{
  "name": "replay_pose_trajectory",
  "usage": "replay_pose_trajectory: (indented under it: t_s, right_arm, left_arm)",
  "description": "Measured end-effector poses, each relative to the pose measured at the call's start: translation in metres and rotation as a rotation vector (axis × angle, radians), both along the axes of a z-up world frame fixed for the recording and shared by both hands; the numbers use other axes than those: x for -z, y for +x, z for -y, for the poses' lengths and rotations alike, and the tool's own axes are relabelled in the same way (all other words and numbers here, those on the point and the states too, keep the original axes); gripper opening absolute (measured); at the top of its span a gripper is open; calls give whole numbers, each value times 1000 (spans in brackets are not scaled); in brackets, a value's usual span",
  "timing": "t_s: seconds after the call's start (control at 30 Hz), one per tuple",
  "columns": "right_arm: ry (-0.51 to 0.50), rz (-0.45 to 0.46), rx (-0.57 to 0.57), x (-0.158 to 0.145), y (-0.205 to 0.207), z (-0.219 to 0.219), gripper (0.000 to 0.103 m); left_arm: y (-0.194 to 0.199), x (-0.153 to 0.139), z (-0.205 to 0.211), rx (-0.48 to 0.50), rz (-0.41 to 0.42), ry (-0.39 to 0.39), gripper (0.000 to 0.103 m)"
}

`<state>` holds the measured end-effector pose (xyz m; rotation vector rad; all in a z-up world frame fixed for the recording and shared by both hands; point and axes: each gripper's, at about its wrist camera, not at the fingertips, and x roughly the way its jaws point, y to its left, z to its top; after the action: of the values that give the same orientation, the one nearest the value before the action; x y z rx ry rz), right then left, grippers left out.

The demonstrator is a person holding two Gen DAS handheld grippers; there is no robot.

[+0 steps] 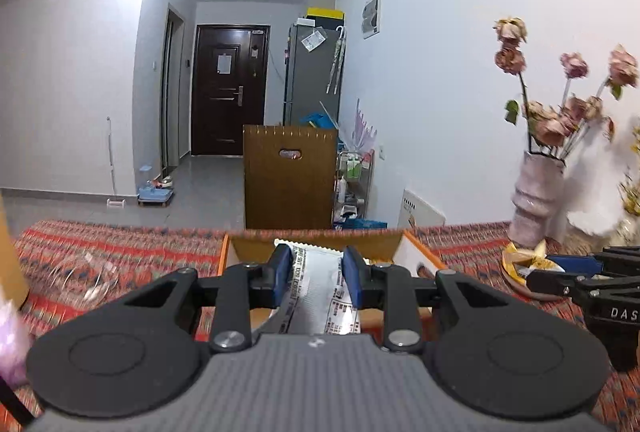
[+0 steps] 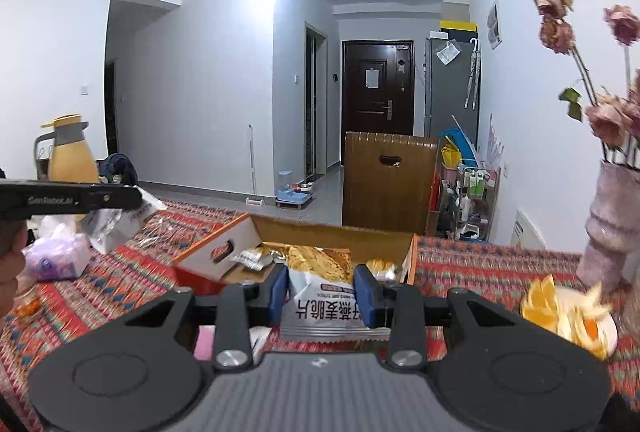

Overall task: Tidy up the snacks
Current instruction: 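Carry both held packets over the orange box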

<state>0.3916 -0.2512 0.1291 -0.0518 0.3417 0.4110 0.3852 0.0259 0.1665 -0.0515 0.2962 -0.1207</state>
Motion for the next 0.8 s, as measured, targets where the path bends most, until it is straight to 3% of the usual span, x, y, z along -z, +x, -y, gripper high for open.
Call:
replay_pose_trajectory:
  t_s: [0.1, 0.27, 0.53, 0.8]
  right_arm:
    - [-9, -8, -17, -6, 45, -7, 35]
    - [-32, -66, -29, -1, 128, -25, 35]
    - [-72, -250, -18, 37, 264, -62, 35]
    - [-145, -487, 23, 100, 353, -94, 37]
  left_arm:
    - [49, -9, -7, -2, 3, -11, 30]
    - [138, -5, -17, 9, -75, -52, 30]
    - [268, 55, -30, -48, -309, -55, 30]
    - [326, 111, -40, -77, -512, -33, 30]
